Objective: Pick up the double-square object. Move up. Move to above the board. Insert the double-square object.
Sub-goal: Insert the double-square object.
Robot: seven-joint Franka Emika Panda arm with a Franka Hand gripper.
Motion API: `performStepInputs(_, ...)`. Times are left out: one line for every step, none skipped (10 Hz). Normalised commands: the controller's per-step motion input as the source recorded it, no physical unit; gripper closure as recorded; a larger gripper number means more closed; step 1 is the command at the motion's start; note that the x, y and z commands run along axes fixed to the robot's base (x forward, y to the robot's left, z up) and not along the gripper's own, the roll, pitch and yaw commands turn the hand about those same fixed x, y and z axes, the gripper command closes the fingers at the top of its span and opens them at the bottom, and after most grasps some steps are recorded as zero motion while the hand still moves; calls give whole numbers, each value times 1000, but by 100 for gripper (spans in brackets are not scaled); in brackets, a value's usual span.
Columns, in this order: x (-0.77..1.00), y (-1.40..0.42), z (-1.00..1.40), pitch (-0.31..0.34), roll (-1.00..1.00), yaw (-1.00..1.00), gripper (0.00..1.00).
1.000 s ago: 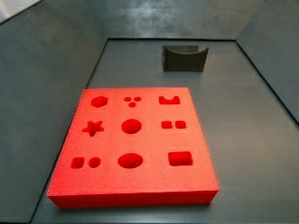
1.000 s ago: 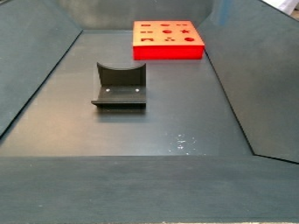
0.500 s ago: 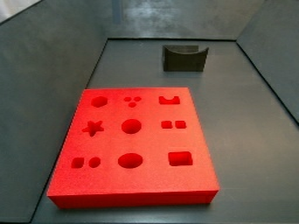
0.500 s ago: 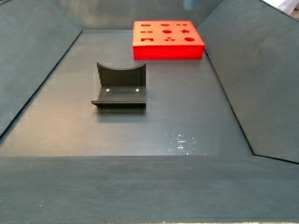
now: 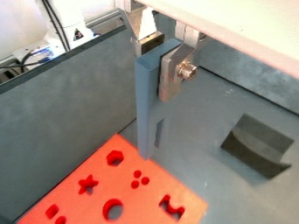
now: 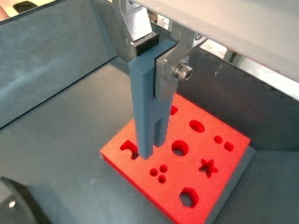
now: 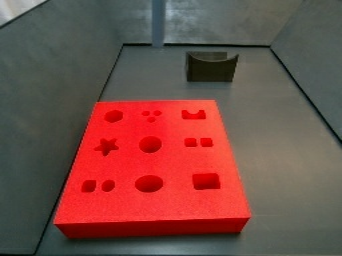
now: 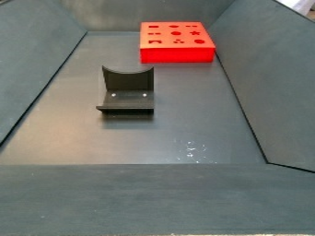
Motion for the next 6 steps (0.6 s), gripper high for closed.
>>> performStepInputs(20, 0, -151, -3, -37, -1000, 100)
performStepInputs(0, 0, -171, 0, -24, -1000, 100)
performStepInputs(0, 0, -186, 0, -20, -1000, 100)
performStepInputs(0, 0, -197, -11, -19, -1000, 100)
performStepInputs(100, 0, -57, -14, -80, -966, 100)
performStepInputs(511, -26, -46, 0, -93, -600, 100)
